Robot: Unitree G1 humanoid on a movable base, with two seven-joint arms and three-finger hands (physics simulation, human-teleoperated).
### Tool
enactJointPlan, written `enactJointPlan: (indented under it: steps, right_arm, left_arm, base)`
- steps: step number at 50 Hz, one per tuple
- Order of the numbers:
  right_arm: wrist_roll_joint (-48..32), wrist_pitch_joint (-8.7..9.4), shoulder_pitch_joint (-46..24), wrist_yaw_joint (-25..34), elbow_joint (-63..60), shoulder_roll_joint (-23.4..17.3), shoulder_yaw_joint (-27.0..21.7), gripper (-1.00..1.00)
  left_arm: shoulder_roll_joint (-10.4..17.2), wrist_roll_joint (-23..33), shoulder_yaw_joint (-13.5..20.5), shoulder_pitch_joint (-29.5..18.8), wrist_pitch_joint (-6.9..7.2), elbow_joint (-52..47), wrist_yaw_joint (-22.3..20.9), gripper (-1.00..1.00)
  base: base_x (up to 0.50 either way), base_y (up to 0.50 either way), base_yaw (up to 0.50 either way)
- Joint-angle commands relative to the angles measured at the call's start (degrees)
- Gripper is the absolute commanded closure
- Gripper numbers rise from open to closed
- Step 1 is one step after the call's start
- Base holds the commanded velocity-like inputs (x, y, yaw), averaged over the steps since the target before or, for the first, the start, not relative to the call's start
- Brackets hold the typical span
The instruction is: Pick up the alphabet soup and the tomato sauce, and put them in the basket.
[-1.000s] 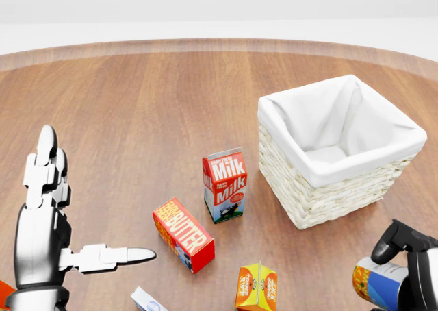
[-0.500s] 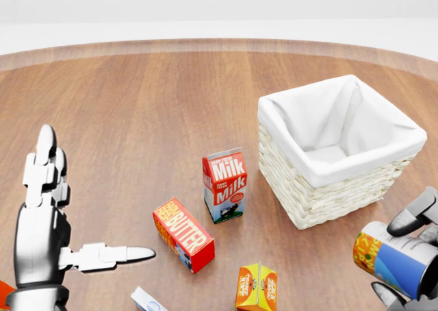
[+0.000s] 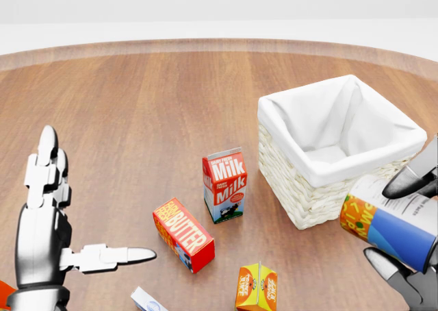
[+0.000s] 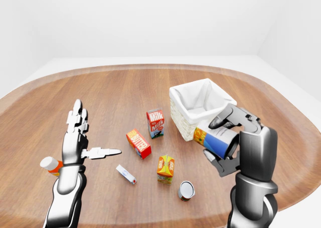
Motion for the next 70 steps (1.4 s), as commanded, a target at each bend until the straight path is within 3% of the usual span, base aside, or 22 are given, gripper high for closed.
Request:
enactJointPlan:
  steps: [1, 12, 27, 50, 70]
  right_arm:
    - [-0.1, -0.01, -5.5, -0.3, -2.9, -3.3, 1.0, 1.00]
    - [-2.5, -0.01, -11.7, -0.6, 0.3, -6.9, 2.3, 1.00]
    - [-7.2, -0.01, -19.1, -6.4, 14.3, -11.7, 4.5, 1.00]
    - [-11.9, -0.01, -30.2, -10.0, 28.5, -15.0, 8.5, 1.00]
    - [-12.8, -0.01, -35.7, -11.5, 36.3, -16.3, 10.0, 1.00]
  left_arm:
    - [0.0, 0.0, 0.0, 0.1, 0.00, -0.1, 0.0, -1.00]
    - [0.0, 0.1, 0.0, 0.1, 0.00, -0.5, 0.1, -1.00]
    - [0.0, -0.1, 0.2, -0.2, 0.00, -0.4, 0.3, -1.00]
    - [0.0, 0.0, -0.1, 0.1, 0.00, -0.1, 0.2, -1.00]
    - [0.0, 0.0, -0.1, 0.0, 0.00, -0.2, 0.1, -1.00]
  base:
    - [0.00, 0.00, 0.00]
    - [0.00, 0.00, 0.00]
    - [0.00, 0.00, 0.00]
    - [0.00, 0.00, 0.00]
    - [0.00, 0.00, 0.00]
